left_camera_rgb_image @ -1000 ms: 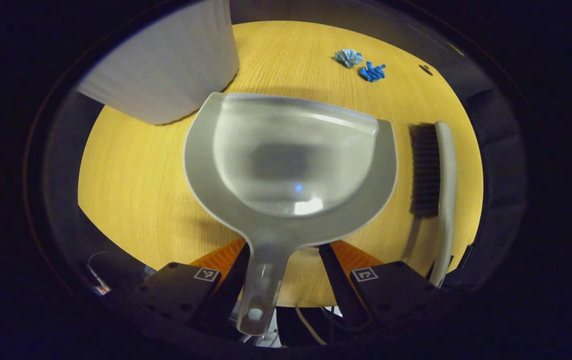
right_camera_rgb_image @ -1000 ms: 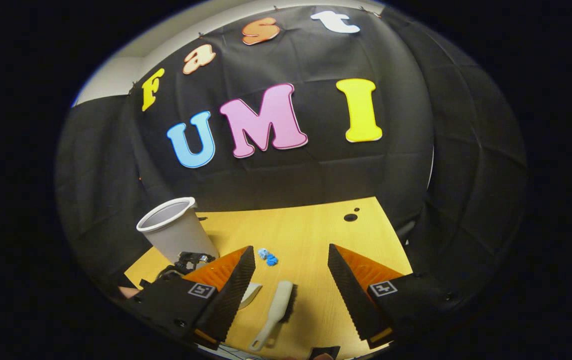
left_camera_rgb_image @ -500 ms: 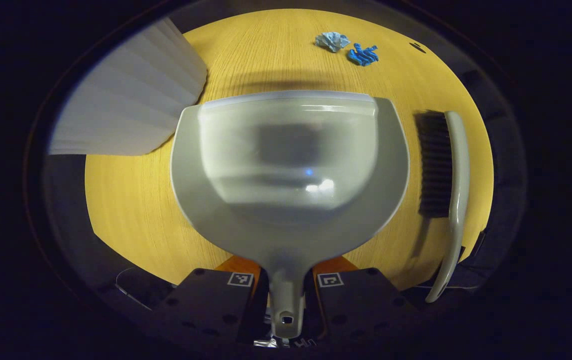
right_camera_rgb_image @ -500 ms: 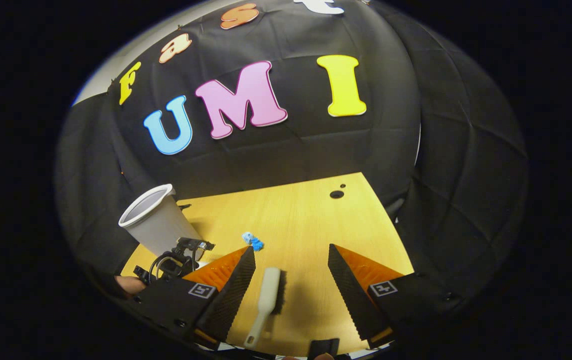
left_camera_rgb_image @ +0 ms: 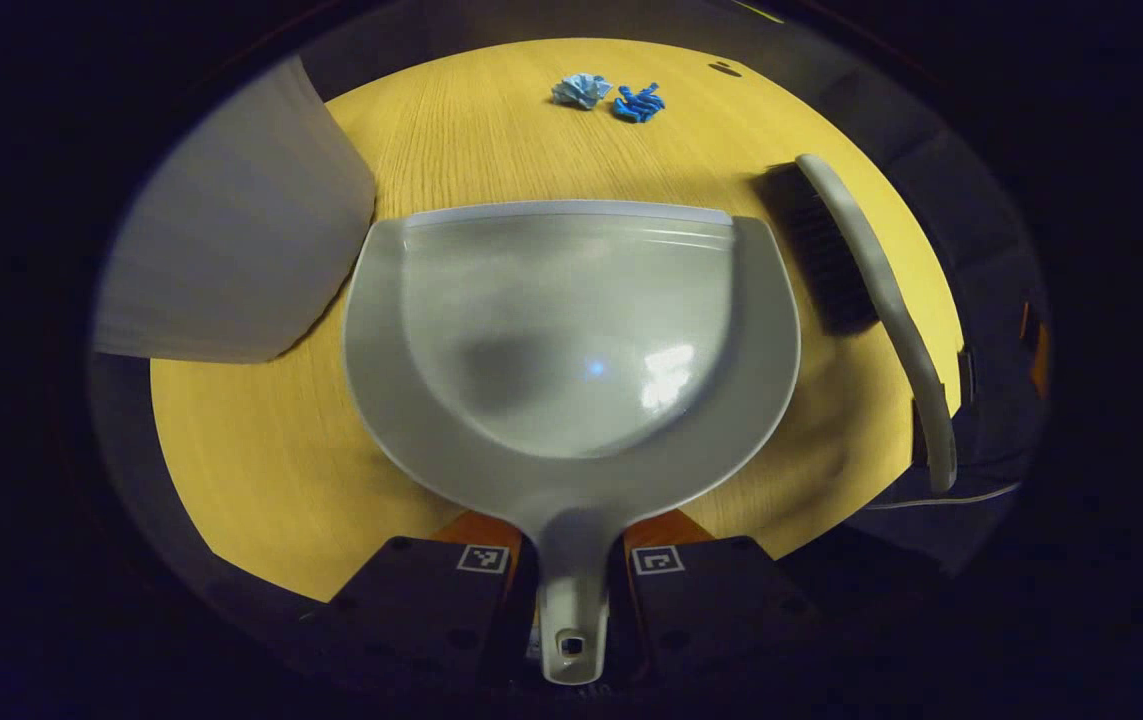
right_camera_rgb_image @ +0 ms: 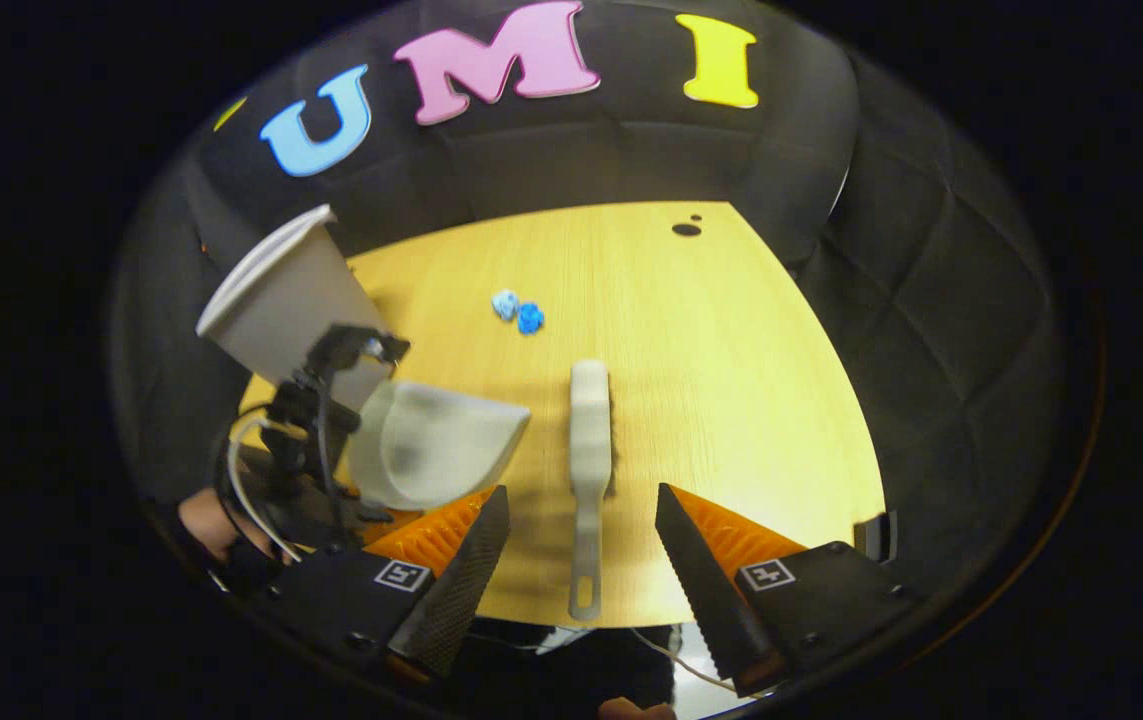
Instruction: Pick up the small broom and dustpan from the desktop, sweep the trash into the dustpan with the broom, and then empty the trash into the garbage bin.
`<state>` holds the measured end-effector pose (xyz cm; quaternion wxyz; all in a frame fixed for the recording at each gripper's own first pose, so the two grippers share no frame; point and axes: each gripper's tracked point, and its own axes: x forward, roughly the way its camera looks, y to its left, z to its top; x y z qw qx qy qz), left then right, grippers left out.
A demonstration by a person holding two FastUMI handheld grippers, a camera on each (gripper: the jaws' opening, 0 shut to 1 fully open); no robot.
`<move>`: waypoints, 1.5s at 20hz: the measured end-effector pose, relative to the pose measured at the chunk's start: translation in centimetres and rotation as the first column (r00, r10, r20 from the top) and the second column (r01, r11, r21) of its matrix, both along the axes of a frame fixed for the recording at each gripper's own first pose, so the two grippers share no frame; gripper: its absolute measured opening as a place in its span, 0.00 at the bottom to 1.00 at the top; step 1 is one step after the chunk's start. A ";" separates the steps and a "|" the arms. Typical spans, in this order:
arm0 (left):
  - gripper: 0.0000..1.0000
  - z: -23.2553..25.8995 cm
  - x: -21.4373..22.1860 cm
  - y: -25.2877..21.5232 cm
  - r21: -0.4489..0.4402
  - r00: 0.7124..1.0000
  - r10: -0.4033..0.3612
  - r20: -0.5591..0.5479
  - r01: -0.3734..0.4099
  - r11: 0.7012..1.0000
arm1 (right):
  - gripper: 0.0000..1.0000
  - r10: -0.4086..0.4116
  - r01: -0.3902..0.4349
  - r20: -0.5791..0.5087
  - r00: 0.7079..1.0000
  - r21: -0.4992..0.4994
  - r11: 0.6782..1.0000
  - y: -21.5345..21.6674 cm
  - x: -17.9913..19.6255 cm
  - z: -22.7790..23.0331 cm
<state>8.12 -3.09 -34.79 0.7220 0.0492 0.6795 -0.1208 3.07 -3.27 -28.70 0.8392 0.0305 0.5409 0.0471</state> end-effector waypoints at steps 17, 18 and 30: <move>0.29 -0.3 -0.2 0.3 -0.003 0.995 -0.047 0.089 0.047 0.999 | 0.86 -0.059 0.023 -0.476 0.878 -0.082 0.996 -1.2 -0.5 -13.2; 0.29 -0.2 -0.3 0.3 -0.001 0.994 -0.054 0.091 0.054 0.999 | 0.82 -0.056 0.018 -0.480 0.876 -0.084 0.996 -1.3 -0.5 -13.7; 0.29 -0.1 0.0 0.4 -0.054 0.998 0.004 0.055 -0.001 0.999 | 0.26 0.082 -0.107 -0.489 0.869 -0.023 0.994 -2.2 4.0 -12.2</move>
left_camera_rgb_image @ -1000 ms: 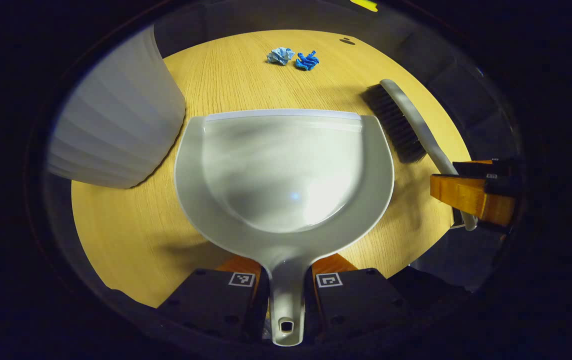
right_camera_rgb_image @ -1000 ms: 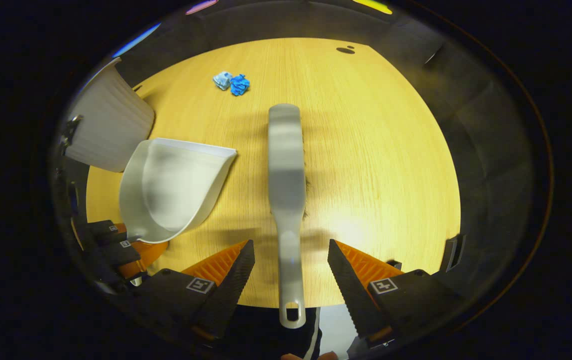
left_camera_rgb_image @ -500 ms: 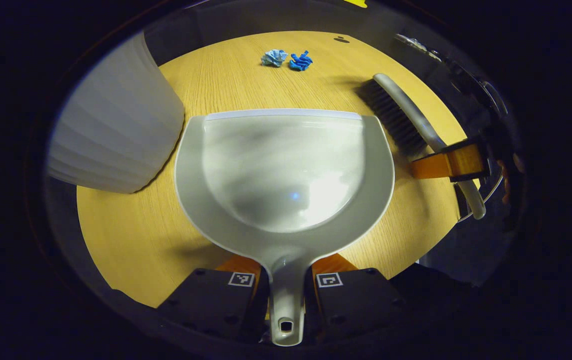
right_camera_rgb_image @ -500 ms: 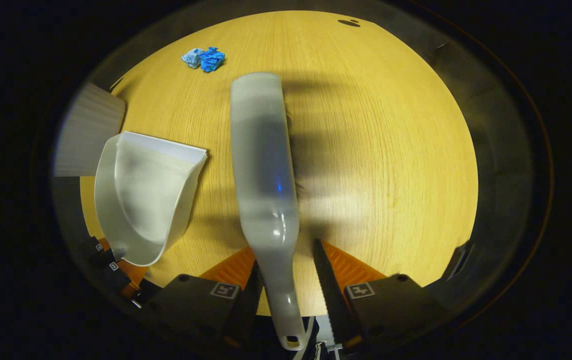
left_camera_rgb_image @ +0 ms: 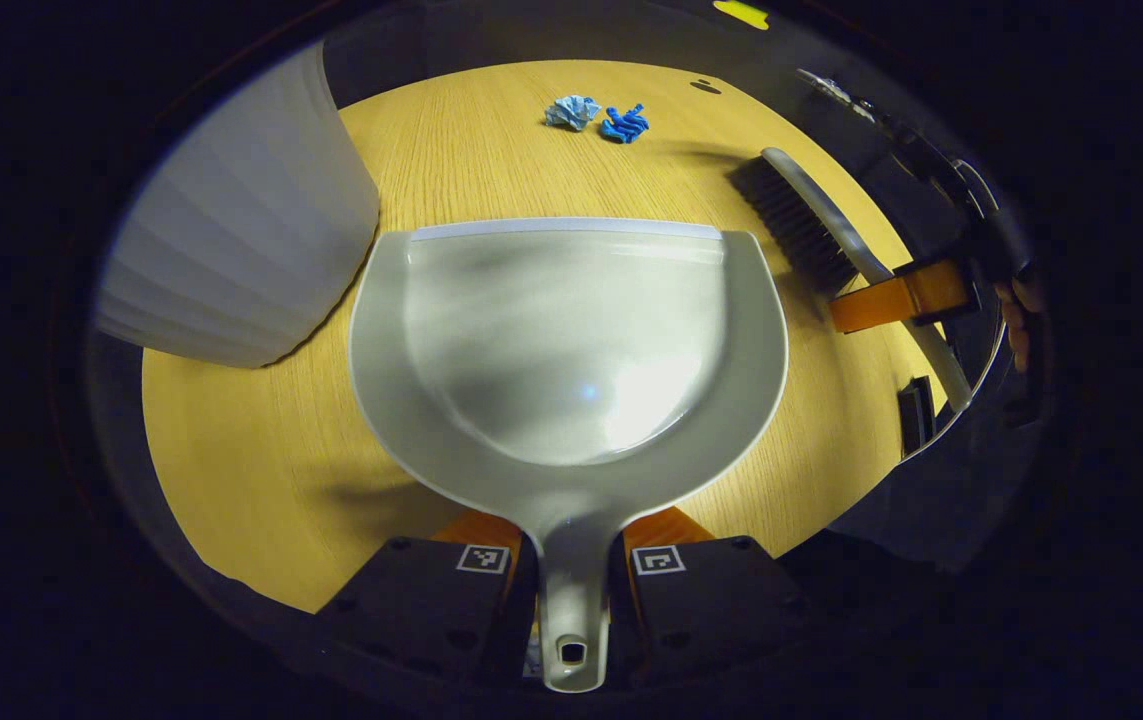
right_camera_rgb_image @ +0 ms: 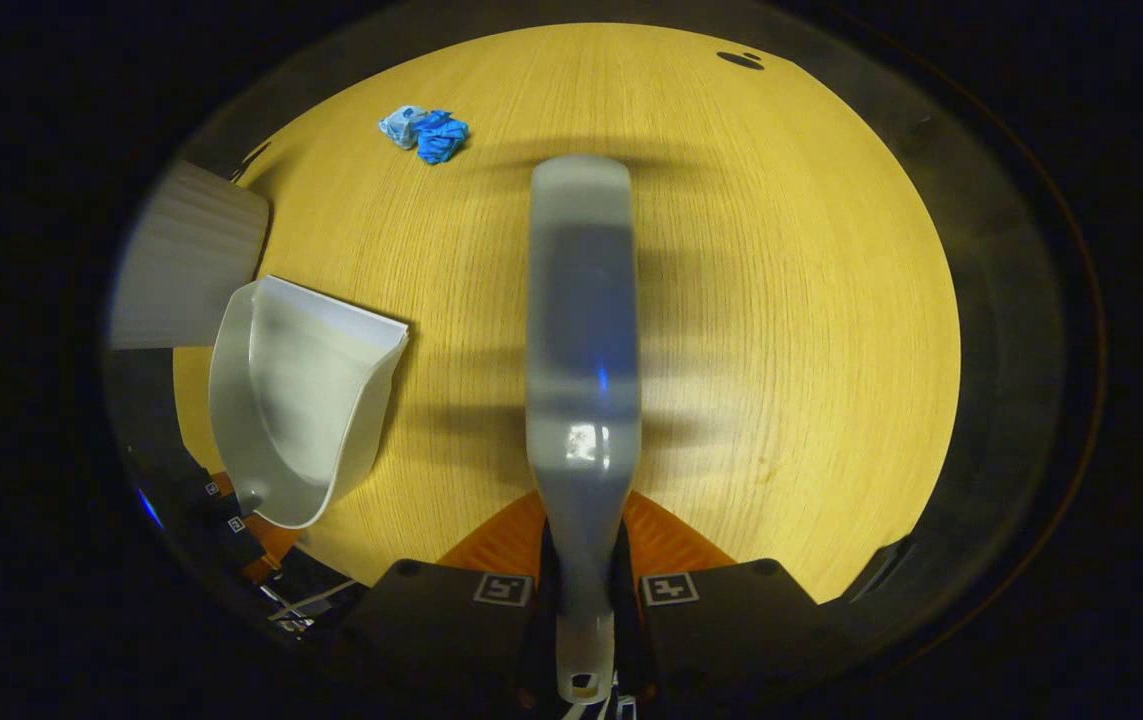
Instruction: Pick up the small broom and dustpan from the desktop, sweep the trash into the dustpan with the broom, and then empty the trash into the garbage bin.
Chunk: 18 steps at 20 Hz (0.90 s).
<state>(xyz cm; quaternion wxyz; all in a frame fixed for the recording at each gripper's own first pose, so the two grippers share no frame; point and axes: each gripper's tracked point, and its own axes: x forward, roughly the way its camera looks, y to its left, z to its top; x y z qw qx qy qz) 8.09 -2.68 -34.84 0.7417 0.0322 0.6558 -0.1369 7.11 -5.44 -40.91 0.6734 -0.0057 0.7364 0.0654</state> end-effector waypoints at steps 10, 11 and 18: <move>0.28 0.2 0.1 0.8 0.005 0.998 -0.062 -0.027 0.062 0.998 | 0.25 -0.025 0.016 0.107 0.994 0.089 0.996 -2.5 7.0 3.9; 0.28 0.4 0.1 0.9 0.003 0.998 -0.062 -0.028 0.062 0.998 | 0.25 -0.033 0.021 0.108 0.994 0.105 0.994 -2.6 7.3 4.3; 0.29 2.2 2.3 2.3 0.054 0.991 -0.135 -0.005 0.135 0.989 | 0.25 0.134 -0.145 0.168 0.977 0.056 0.988 -4.1 12.7 5.2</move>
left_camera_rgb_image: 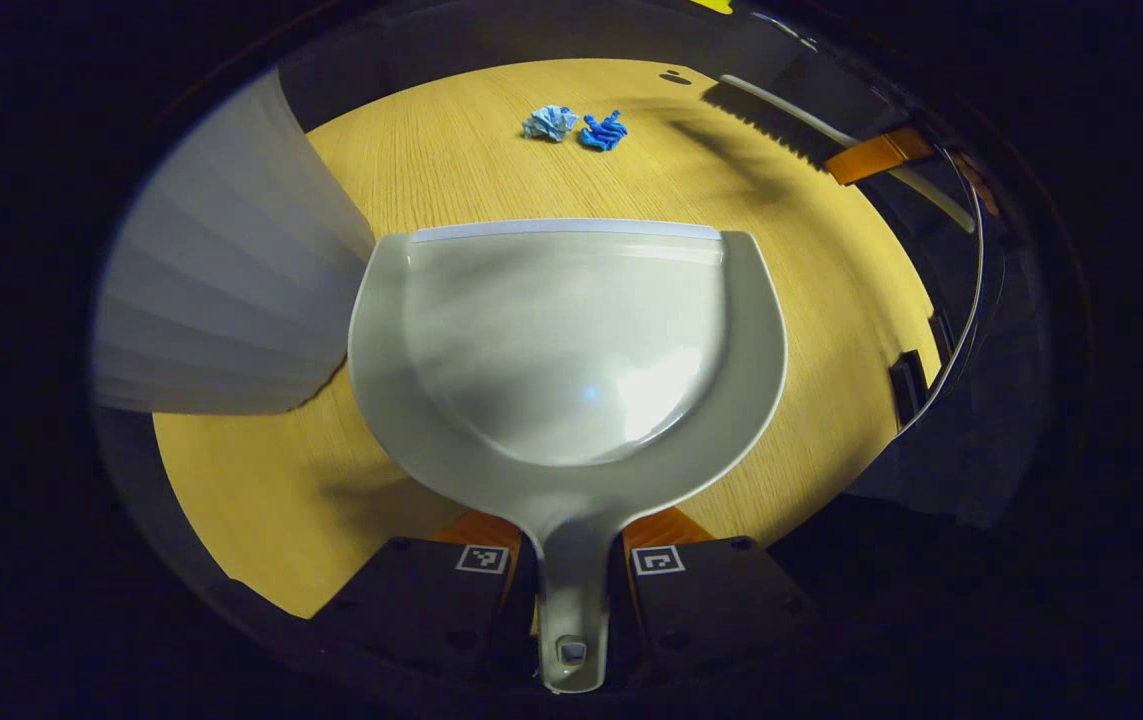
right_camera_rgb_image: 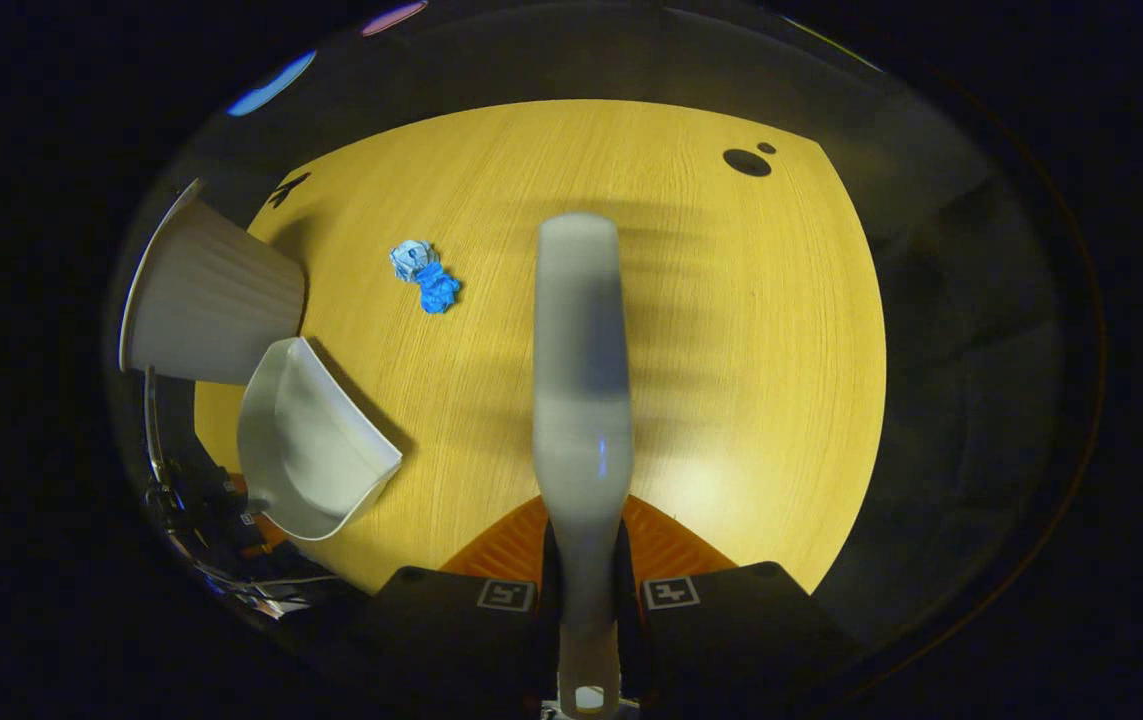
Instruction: Pick up the small broom and dustpan from the desktop, sweep the trash into the dustpan with the broom, and then empty the trash into the garbage bin.
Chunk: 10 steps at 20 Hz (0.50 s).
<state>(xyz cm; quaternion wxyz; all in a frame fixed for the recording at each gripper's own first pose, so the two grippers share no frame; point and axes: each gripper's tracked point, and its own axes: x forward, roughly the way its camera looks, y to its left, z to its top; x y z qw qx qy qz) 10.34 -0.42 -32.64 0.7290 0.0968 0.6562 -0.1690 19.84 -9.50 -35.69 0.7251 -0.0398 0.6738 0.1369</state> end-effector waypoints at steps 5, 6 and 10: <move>0.29 0.1 3.0 1.3 0.039 0.999 -0.036 0.006 0.036 0.999 | 0.25 0.206 -0.205 -0.004 0.979 -0.066 0.976 1.8 5.6 -1.9; 0.29 -0.1 3.5 1.5 0.045 0.999 -0.038 0.001 0.038 0.998 | 0.25 0.225 -0.225 -0.009 0.974 -0.065 0.972 2.6 6.5 -2.5; 0.29 -0.8 4.9 1.5 0.065 0.996 -0.084 -0.020 0.085 0.994 | 0.25 0.373 -0.376 -0.050 0.927 -0.085 0.923 4.8 8.0 -4.6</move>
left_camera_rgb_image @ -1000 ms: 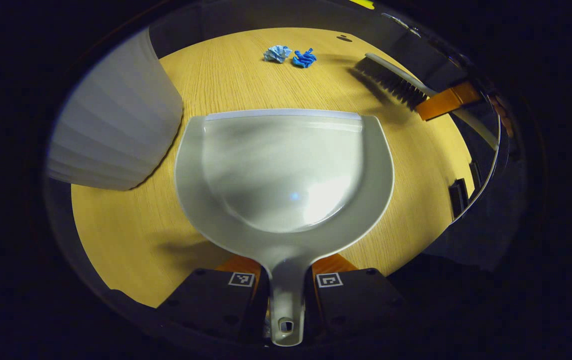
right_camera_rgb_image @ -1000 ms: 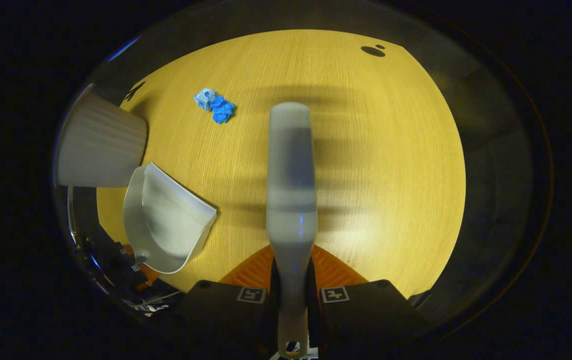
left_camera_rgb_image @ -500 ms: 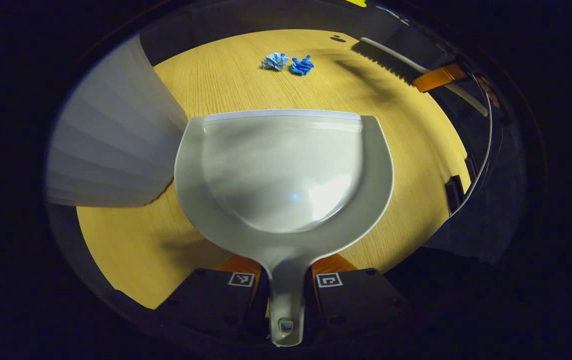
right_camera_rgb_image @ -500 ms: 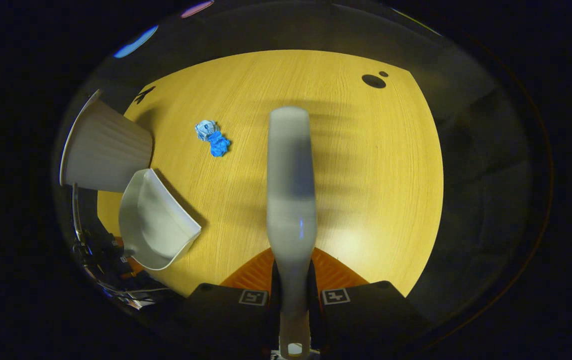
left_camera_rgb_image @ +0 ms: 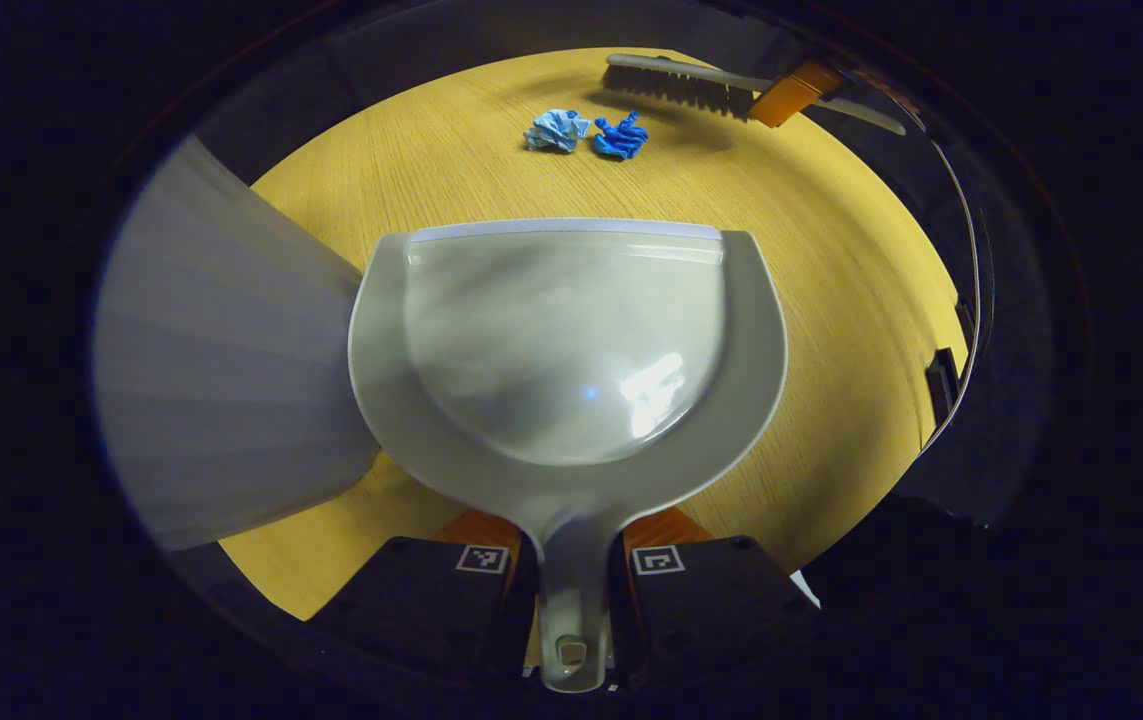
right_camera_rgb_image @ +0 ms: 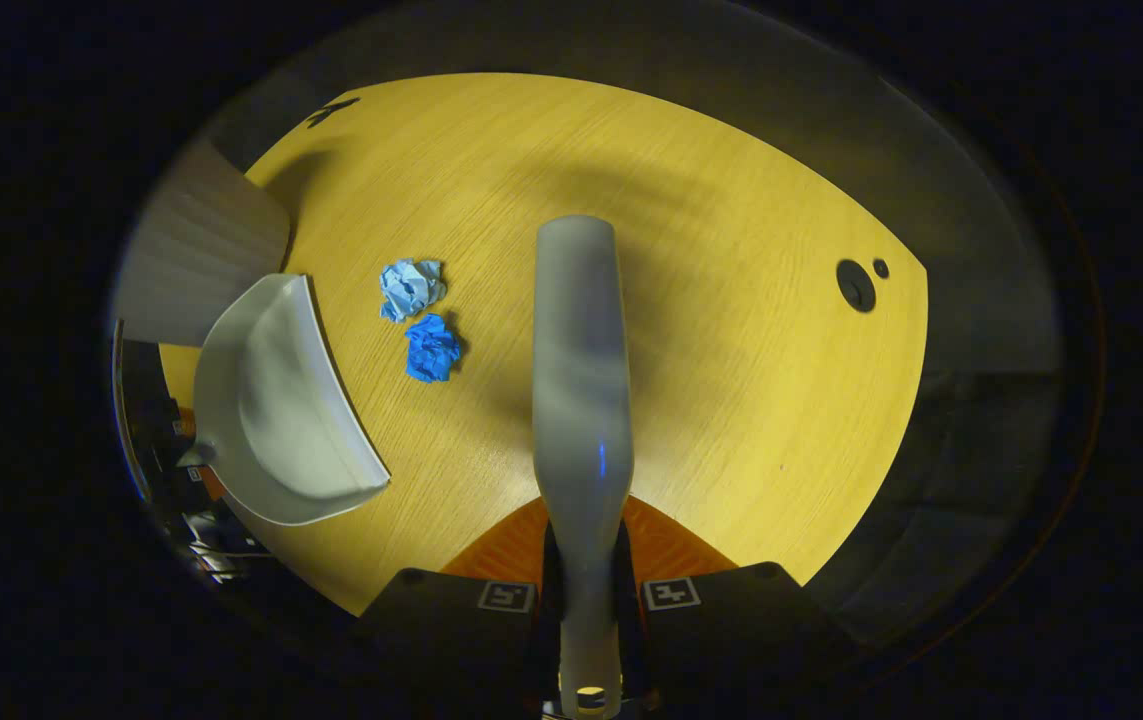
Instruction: Pick up the small broom and dustpan from the desktop, sweep the trash into the dustpan with the broom, and then empty the trash into the garbage bin.
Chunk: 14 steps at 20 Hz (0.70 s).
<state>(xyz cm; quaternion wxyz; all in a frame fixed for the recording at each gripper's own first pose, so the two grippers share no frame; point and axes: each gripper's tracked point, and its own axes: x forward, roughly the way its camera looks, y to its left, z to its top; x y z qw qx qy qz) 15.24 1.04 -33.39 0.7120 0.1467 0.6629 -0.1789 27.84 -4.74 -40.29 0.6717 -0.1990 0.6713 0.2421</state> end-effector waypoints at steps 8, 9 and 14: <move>0.28 -0.5 0.6 -0.1 -0.023 0.999 -0.033 -0.019 0.032 0.999 | 0.25 0.093 -0.093 -0.048 0.994 0.007 0.996 3.6 2.4 -2.0; 0.28 -0.5 0.8 0.0 -0.019 0.999 -0.044 -0.016 0.044 0.999 | 0.25 0.109 -0.109 -0.061 0.992 0.010 0.994 3.9 2.5 -2.1; 0.29 -1.0 1.7 0.1 -0.038 0.995 -0.098 0.021 0.099 0.994 | 0.25 0.231 -0.218 -0.156 0.960 0.099 0.971 6.2 -0.6 -1.9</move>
